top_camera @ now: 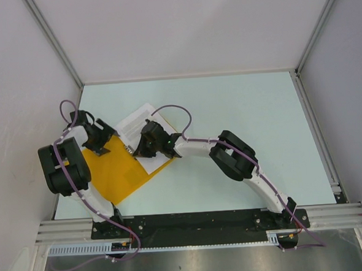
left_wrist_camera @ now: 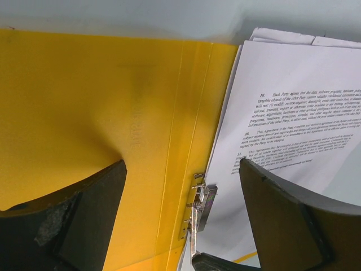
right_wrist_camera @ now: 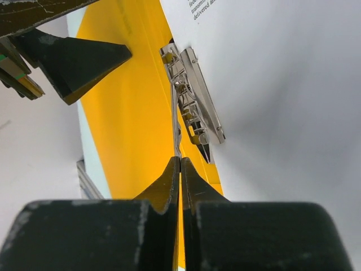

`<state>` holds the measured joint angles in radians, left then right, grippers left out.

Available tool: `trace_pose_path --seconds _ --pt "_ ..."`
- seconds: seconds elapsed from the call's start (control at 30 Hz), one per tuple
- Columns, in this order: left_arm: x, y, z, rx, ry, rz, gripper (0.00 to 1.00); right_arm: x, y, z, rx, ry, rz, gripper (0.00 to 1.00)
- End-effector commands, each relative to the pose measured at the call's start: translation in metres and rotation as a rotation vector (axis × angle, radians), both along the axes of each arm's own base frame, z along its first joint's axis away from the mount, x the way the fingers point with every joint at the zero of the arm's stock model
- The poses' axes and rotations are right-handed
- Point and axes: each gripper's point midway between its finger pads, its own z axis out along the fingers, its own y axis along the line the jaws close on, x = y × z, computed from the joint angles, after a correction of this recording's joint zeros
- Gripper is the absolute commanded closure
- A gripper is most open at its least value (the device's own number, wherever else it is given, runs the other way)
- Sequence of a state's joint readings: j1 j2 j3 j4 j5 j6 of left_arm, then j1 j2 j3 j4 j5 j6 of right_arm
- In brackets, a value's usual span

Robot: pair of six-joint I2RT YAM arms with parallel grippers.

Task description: Put the files into the folder

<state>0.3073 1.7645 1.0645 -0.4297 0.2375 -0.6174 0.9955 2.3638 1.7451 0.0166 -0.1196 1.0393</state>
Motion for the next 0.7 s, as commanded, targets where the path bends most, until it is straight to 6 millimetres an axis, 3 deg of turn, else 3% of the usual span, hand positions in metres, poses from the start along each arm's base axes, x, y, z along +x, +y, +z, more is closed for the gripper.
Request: trace_pose_path --seconds 0.0,0.67 --pt "-0.022 0.001 -0.040 0.047 0.125 -0.031 0.10 0.003 -0.052 -0.076 -0.332 -0.015 0.006 1.00" --pt "-0.020 -0.001 -0.037 0.079 0.124 -0.066 0.11 0.006 -0.093 -0.127 -0.579 -0.030 -0.024 1.00"
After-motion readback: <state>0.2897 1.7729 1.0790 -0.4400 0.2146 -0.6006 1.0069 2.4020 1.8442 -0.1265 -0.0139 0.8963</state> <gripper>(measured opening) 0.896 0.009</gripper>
